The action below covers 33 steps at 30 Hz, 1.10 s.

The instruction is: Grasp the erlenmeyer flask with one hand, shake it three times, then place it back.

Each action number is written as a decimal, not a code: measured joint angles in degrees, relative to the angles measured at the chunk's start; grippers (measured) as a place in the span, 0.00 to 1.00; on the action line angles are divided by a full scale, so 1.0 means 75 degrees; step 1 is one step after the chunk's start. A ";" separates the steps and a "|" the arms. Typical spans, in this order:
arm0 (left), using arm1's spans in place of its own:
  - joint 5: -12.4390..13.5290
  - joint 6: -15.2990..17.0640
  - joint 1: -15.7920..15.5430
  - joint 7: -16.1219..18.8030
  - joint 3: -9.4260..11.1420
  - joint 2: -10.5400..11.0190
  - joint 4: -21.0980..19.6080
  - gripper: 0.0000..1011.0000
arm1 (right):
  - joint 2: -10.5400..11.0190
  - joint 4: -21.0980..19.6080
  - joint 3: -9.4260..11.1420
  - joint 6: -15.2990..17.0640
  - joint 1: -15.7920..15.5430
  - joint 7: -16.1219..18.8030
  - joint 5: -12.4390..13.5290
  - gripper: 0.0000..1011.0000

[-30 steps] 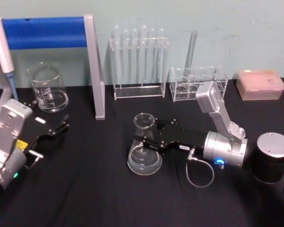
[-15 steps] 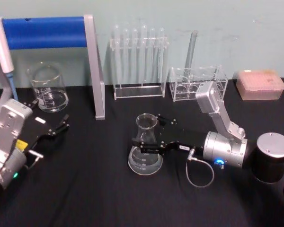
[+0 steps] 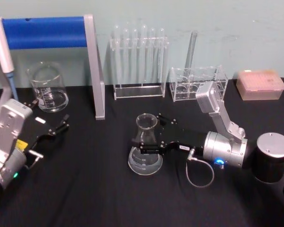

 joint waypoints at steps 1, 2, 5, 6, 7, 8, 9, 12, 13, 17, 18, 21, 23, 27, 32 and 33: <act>0.0000 0.0000 0.0000 0.0000 0.0000 0.0000 0.0000 0.99 | 0.0000 0.0000 0.0000 0.0000 0.0000 0.0000 0.0000 0.99; 0.0000 0.0000 0.0000 0.0000 0.0000 0.0000 0.0000 0.99 | 0.0000 0.0000 0.0000 0.0000 0.0000 0.0000 0.0000 0.99; 0.0000 0.0000 0.0000 0.0000 0.0000 0.0000 0.0000 0.99 | 0.0039 -0.0044 0.0004 0.0027 -0.0015 -0.0034 -0.0007 0.99; 0.0000 0.0000 0.0000 0.0000 0.0001 0.0000 0.0000 0.99 | 0.0051 -0.0058 0.0005 0.0036 -0.0022 -0.0037 -0.0008 0.99; 0.0000 0.0000 0.0000 0.0000 0.0000 0.0000 0.0000 0.99 | 0.0067 -0.0072 0.0006 0.0041 -0.0029 -0.0040 -0.0009 0.99; 0.0000 0.0000 0.0000 0.0000 0.0000 0.0000 0.0000 0.99 | 0.0083 -0.0086 0.0007 0.0048 -0.0038 -0.0042 -0.0014 0.99; 0.0000 0.0001 0.0000 0.0000 0.0000 0.0000 0.0000 0.99 | 0.0115 -0.0116 0.0008 0.0066 -0.0057 -0.0043 -0.0024 0.99; 0.0000 0.0000 0.0000 0.0000 0.0000 0.0000 0.0000 0.99 | 0.0166 -0.0171 0.0009 0.0093 -0.0087 -0.0041 -0.0033 0.99; 0.0000 0.0000 0.0000 0.0000 0.0000 0.0000 0.0000 0.99 | 0.0210 -0.0207 0.0011 0.0117 -0.0110 -0.0030 -0.0035 0.99; 0.0000 0.0000 0.0000 0.0000 0.0000 0.0000 0.0000 0.99 | 0.0333 -0.0336 0.0015 0.0175 -0.0189 -0.0004 -0.0035 0.99; 0.0000 0.0000 0.0000 0.0000 0.0000 0.0000 0.0000 0.99 | 0.0401 -0.0410 0.0022 0.0204 -0.0233 0.0001 -0.0035 0.99; 0.0000 0.0000 0.0000 0.0000 0.0000 0.0000 0.0000 0.99 | 0.0520 -0.0542 0.0029 0.0247 -0.0305 0.0007 -0.0035 0.99; 0.0000 0.0000 0.0000 -0.0001 0.0000 0.0000 0.0000 0.99 | 0.0638 -0.0679 0.0035 0.0277 -0.0386 0.0005 -0.0038 0.99; 0.0000 0.0000 0.0000 0.0000 0.0000 0.0000 0.0000 0.99 | 0.0845 -0.0923 0.0094 0.0344 -0.0549 -0.0052 -0.0048 0.99; 0.0000 0.0000 0.0000 0.0000 0.0000 0.0000 0.0000 0.99 | 0.1071 -0.1195 0.0255 0.0434 -0.0771 -0.0257 -0.0022 0.99; 0.0000 0.0001 0.0000 0.0000 0.0000 0.0000 0.0000 0.99 | 0.1131 -0.1274 0.0328 0.0456 -0.0848 -0.0354 0.0002 0.99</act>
